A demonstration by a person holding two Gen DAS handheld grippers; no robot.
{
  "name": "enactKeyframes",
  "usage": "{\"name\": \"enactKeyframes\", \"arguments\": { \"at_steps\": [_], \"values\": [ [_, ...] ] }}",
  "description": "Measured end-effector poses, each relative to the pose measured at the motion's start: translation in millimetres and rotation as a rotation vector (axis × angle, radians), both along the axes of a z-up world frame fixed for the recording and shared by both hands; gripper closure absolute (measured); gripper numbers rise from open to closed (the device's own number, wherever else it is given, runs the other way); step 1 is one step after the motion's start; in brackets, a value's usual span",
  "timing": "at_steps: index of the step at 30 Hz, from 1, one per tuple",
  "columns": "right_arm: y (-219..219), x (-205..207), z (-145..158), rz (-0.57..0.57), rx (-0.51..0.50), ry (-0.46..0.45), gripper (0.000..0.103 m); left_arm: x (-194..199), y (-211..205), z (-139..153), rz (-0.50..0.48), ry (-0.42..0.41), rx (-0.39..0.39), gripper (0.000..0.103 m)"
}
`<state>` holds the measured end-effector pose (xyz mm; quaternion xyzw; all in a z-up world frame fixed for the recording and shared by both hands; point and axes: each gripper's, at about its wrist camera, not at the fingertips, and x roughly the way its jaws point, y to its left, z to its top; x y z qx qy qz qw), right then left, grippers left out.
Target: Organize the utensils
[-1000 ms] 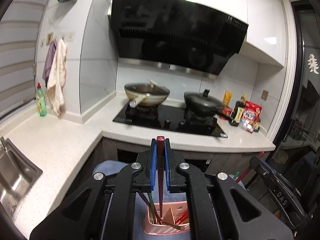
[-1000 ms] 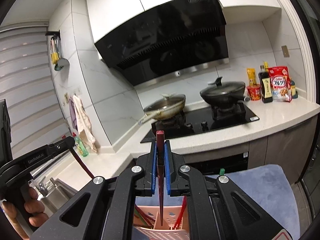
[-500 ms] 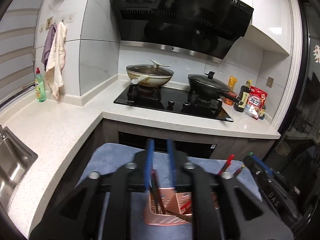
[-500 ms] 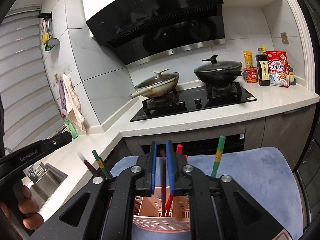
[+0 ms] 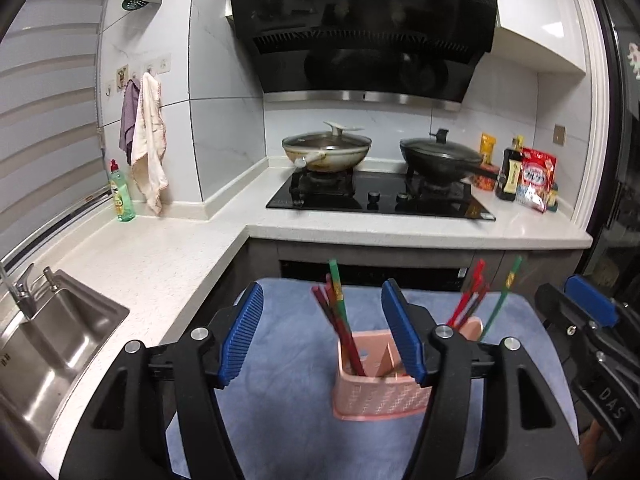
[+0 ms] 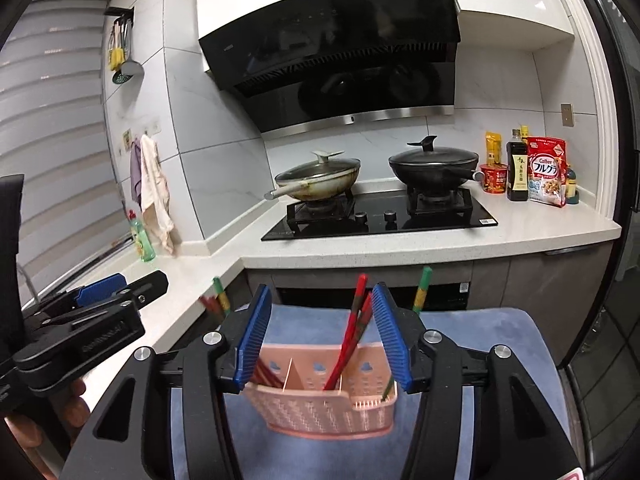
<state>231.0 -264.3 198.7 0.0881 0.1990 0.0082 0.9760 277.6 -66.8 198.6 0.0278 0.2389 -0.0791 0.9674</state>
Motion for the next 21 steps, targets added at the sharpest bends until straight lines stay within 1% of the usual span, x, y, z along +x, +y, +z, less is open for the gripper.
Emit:
{"name": "enactKeyframes", "arguments": {
  "at_steps": [1,3,7,10,17,19,21],
  "values": [
    [1,-6,0,-0.002,-0.006,0.006,0.051,-3,0,-1,0.0,0.005,0.001,0.04],
    [3,-15,-1,0.003,-0.017,0.015,0.05,-13,2,-4,0.0,0.011,0.012,0.038],
    [7,-34,-3,0.005,-0.042,0.037,0.045,-29,4,-7,0.0,0.021,0.03,0.034],
    [10,-47,-5,-0.002,-0.054,0.052,0.044,-40,5,-9,0.0,0.029,0.033,0.032],
    [11,-72,-7,-0.011,-0.037,0.079,0.044,-64,7,-14,0.003,0.046,0.044,0.031],
    [12,-78,-8,-0.013,-0.036,0.085,0.041,-69,8,-16,0.007,0.048,0.046,0.026],
    [13,-83,-8,-0.015,-0.041,0.09,0.039,-74,10,-18,0.006,0.055,0.044,0.023]
  ]
}}
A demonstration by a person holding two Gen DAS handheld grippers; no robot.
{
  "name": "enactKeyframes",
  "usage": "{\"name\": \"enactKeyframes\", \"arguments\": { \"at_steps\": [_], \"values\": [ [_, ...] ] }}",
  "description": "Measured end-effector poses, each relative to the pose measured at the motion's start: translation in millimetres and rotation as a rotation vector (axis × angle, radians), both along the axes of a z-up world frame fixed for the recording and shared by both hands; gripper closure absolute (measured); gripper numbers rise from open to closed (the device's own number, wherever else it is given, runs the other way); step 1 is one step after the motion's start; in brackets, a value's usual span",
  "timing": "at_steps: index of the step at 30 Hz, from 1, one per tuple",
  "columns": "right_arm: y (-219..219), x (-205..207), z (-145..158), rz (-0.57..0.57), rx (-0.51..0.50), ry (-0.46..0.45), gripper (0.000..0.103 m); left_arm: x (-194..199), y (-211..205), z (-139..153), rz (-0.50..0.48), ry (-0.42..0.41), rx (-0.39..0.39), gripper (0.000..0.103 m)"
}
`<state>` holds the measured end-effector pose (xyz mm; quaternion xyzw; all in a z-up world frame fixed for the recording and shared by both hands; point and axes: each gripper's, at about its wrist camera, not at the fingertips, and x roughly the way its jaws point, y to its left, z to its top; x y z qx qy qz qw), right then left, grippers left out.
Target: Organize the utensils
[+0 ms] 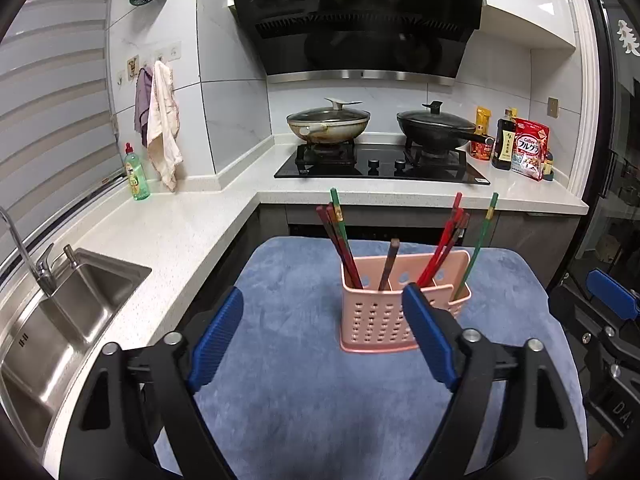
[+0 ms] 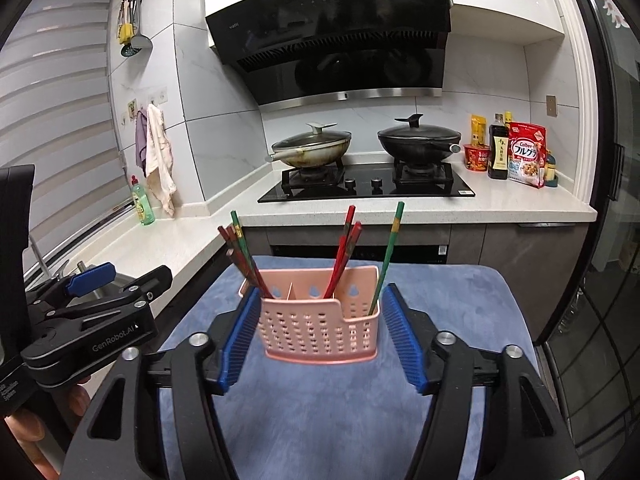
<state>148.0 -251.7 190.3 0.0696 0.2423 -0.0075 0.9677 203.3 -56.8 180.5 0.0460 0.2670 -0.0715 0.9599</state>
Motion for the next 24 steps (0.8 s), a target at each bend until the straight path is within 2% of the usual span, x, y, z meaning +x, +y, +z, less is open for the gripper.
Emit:
{"name": "enactKeyframes", "arguments": {
  "at_steps": [14,16,24],
  "values": [
    [7,-27,-17,-0.021,-0.021,0.045,0.036,-23,6,-23,-0.001,0.052,0.013,0.015],
    [8,-29,-18,-0.032,-0.026,0.047,0.03,-25,7,-27,0.0,0.06,0.015,0.012],
    [8,-34,-28,-0.054,-0.039,0.068,0.021,-25,12,-42,0.019,0.091,0.023,0.009]
  ]
}}
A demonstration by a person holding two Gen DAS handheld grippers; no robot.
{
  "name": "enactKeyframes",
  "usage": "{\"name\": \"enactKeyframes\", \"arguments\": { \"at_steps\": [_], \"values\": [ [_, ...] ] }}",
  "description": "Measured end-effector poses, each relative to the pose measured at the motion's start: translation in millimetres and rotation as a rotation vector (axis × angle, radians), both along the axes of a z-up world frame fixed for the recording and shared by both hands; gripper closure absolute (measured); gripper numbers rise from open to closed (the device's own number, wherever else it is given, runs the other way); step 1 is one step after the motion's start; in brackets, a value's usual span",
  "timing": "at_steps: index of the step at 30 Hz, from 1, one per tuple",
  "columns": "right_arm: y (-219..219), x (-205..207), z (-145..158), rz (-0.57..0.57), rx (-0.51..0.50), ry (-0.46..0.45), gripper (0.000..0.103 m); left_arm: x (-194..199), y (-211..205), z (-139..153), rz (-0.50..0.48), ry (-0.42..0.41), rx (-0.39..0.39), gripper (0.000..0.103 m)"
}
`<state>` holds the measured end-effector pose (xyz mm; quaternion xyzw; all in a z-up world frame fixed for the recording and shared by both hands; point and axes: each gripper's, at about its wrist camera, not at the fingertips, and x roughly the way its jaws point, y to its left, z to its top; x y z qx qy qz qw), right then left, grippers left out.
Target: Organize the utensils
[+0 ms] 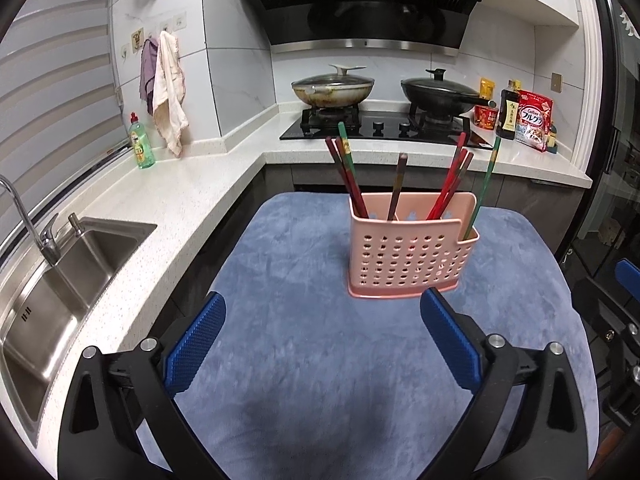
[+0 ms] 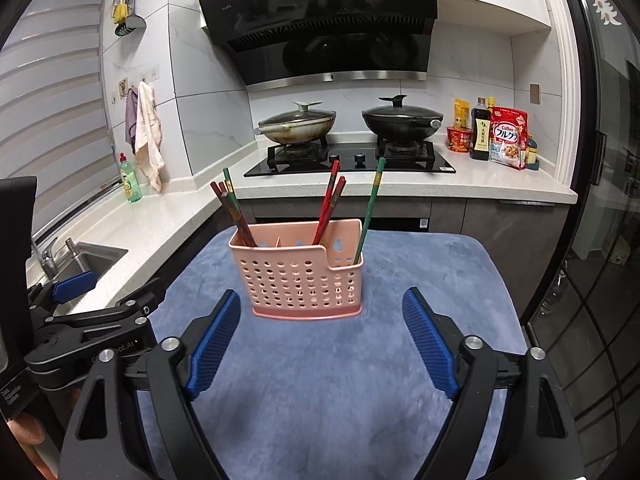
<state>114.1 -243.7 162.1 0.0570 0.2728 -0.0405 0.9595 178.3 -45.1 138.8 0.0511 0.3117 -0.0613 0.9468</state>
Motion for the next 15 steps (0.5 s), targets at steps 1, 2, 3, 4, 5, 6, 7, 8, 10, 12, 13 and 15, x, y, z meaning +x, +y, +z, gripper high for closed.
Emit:
{"name": "enactKeyframes", "arguments": {
  "at_steps": [1,2,3,4,5,6,7,8,10,12,13,15],
  "values": [
    [0,0,-1,0.001,-0.005,0.001,0.021,0,1,-2,0.002,0.002,-0.001,0.008],
    [1,-1,-2,-0.001,-0.013,0.001,0.02,0,1,-4,0.002,0.006,-0.003,0.008],
    [2,-1,-4,0.0,-0.015,0.001,0.019,0,2,-6,0.002,0.01,-0.004,0.008],
    [2,-2,-5,0.004,-0.017,0.002,0.019,0,3,-7,0.003,0.013,-0.006,0.008],
    [3,-1,-7,0.005,-0.02,0.008,0.019,0,2,-9,0.003,0.016,-0.006,0.008],
    [2,-1,-8,0.004,-0.021,0.01,0.019,0,2,-10,0.002,0.02,-0.005,0.007],
    [2,-1,-9,0.006,-0.021,0.012,0.019,-1,2,-11,0.002,0.019,-0.004,0.007],
    [2,0,-11,0.005,-0.018,0.014,0.019,-2,1,-12,0.001,0.017,-0.001,0.007],
    [1,0,-13,0.005,-0.012,0.019,0.019,-3,-1,-13,0.002,0.011,0.01,0.007],
    [0,0,-16,0.0,-0.014,0.027,0.018,-3,-3,-14,0.0,0.012,0.012,0.007],
    [1,1,-16,0.001,-0.019,0.031,0.018,-3,-3,-14,-0.001,0.015,0.011,0.007],
    [2,1,-19,-0.001,-0.024,0.037,0.017,-2,-4,-15,-0.001,0.019,0.009,0.007]
  ]
}}
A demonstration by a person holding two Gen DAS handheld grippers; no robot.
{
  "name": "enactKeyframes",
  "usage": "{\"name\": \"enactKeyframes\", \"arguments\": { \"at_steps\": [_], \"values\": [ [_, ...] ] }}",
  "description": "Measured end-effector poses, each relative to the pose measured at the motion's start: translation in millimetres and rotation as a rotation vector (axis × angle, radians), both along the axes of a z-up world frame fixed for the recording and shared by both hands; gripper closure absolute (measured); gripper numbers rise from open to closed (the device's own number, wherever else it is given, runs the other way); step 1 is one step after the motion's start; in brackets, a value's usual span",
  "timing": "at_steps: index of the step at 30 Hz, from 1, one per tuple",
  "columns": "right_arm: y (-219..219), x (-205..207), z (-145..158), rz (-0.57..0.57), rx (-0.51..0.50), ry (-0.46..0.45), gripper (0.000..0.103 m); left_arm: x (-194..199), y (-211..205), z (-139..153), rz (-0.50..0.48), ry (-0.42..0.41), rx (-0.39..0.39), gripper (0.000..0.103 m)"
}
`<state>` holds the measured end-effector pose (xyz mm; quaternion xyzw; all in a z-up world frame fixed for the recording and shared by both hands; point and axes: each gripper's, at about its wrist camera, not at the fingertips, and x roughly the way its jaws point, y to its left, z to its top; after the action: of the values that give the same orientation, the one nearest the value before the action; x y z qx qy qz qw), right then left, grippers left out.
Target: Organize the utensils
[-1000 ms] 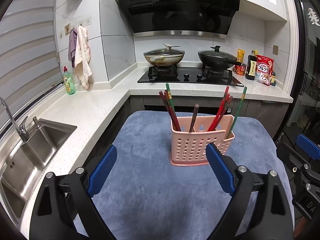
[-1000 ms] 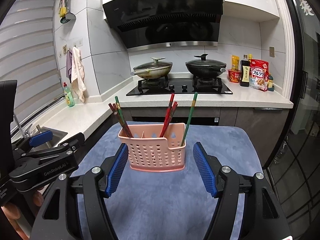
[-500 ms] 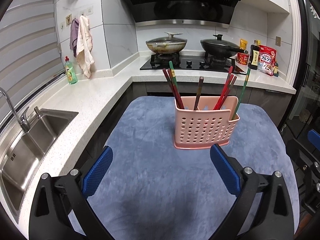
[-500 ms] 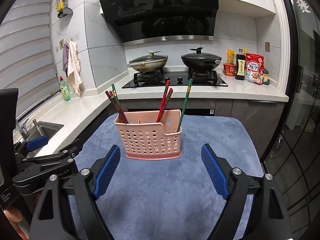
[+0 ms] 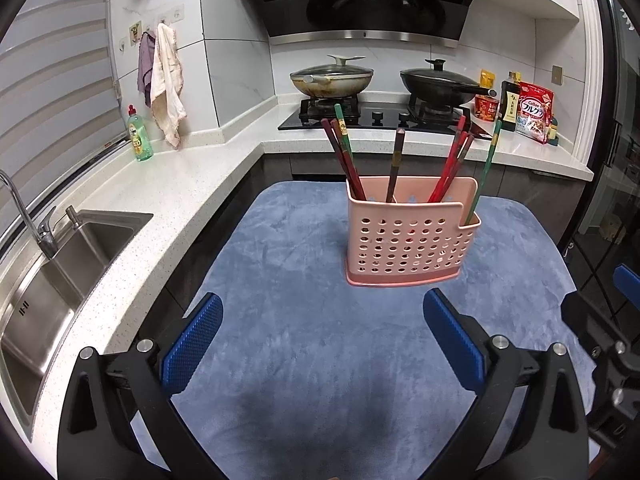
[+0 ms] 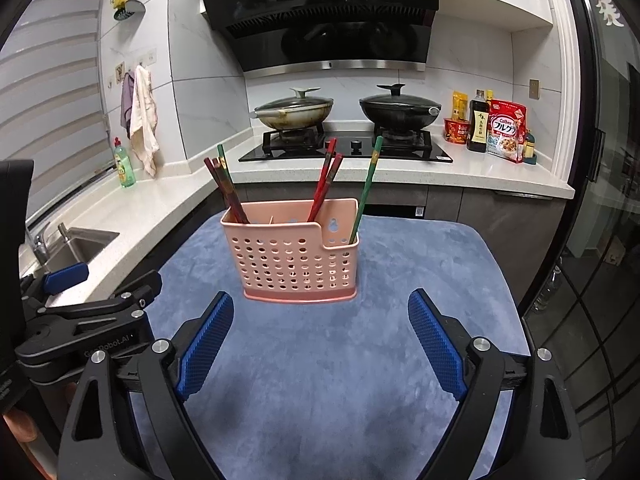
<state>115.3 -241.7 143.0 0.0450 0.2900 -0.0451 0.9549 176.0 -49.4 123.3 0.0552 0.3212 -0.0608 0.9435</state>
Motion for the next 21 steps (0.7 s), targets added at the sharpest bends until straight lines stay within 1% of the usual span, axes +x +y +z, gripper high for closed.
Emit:
{"name": "enactKeyframes", "arguments": {
  "at_steps": [8,9,10,21],
  "values": [
    [0,3,-5,-0.004,0.004,0.006,0.015,1,-2,-7,0.006,0.017,0.013,0.007],
    [0,3,-5,-0.004,0.003,0.003,0.013,2,-2,-8,0.008,0.019,0.014,0.007],
    [1,4,-5,-0.003,0.001,0.002,0.006,2,-2,-8,0.01,0.02,0.015,0.007],
    [4,9,-13,0.001,0.01,-0.001,0.006,6,-3,-12,0.013,0.025,0.028,0.007]
  ]
}}
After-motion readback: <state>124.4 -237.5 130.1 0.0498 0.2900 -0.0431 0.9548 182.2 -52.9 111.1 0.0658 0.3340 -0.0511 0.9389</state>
